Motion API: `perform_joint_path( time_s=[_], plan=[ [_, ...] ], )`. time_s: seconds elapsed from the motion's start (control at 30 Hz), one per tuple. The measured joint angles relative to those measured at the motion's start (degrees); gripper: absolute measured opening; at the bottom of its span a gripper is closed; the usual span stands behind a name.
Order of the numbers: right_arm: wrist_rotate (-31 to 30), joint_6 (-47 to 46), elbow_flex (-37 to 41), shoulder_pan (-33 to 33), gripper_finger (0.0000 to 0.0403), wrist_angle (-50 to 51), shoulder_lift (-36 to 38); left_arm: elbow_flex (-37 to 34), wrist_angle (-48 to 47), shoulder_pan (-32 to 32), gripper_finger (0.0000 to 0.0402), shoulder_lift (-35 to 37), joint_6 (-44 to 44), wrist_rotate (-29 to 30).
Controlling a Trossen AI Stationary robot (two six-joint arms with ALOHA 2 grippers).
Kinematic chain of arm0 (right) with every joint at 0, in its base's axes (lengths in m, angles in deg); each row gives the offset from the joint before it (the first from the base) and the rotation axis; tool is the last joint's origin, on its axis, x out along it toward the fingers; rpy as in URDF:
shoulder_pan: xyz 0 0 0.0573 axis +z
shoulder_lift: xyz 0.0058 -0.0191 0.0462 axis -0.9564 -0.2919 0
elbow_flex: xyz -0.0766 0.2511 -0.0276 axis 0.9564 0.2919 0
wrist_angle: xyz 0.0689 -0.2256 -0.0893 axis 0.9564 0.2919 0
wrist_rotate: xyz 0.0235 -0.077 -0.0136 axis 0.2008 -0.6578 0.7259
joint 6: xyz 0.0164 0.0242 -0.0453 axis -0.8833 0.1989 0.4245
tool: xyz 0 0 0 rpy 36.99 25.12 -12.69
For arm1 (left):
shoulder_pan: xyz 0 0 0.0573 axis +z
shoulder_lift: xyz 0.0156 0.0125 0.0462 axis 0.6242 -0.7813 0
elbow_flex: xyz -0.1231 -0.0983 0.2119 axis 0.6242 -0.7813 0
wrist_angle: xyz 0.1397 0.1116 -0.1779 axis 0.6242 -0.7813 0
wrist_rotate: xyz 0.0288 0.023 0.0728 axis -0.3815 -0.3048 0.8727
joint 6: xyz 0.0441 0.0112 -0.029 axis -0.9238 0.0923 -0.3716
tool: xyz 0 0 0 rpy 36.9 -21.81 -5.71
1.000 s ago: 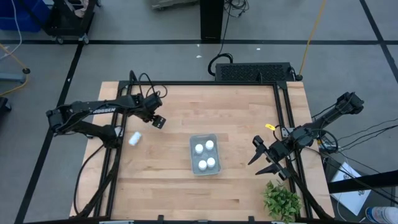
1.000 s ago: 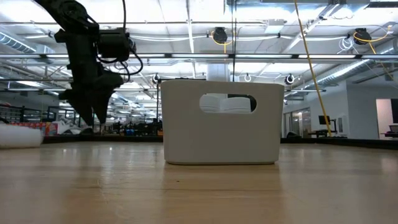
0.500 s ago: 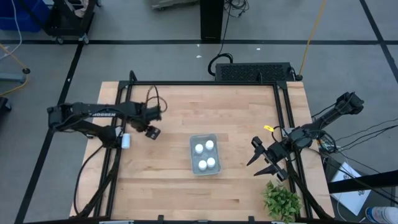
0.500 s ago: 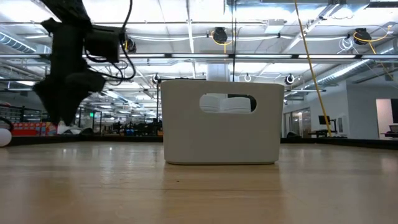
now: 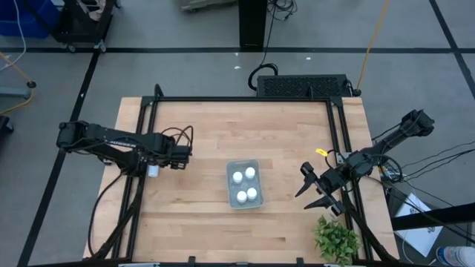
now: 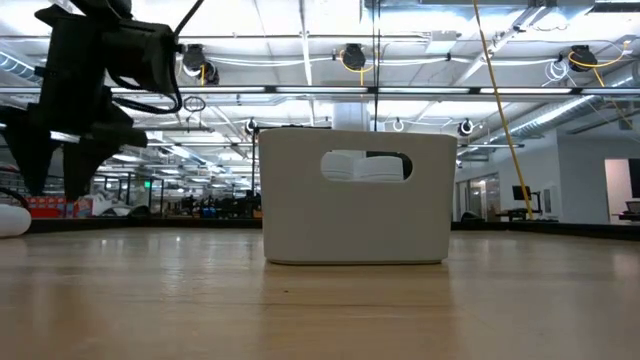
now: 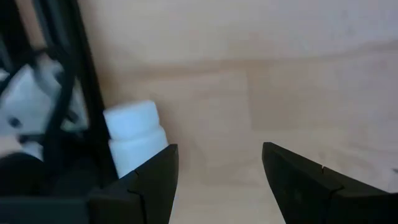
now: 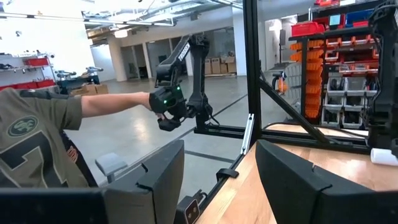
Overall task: Pick and place pill bottles into a basket
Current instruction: Put the white medicine bottle into the gray bin
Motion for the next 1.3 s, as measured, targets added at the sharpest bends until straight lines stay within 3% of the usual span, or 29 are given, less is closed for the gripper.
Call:
perform_joint_path(
  time_s=[0.93,1.3],
  plan=[
    [0.24,1.15,0.00,0.00,0.0194,-0.40,0.02,0.00,-0.88,-4.07,0.0237,-0.07,8.69,4.36],
    [0.24,1.05,0.02,0.00,0.0194,-0.42,0.02,0.02,-1.02,-4.68,0.0237,-5.73,10.70,3.72]
  ],
)
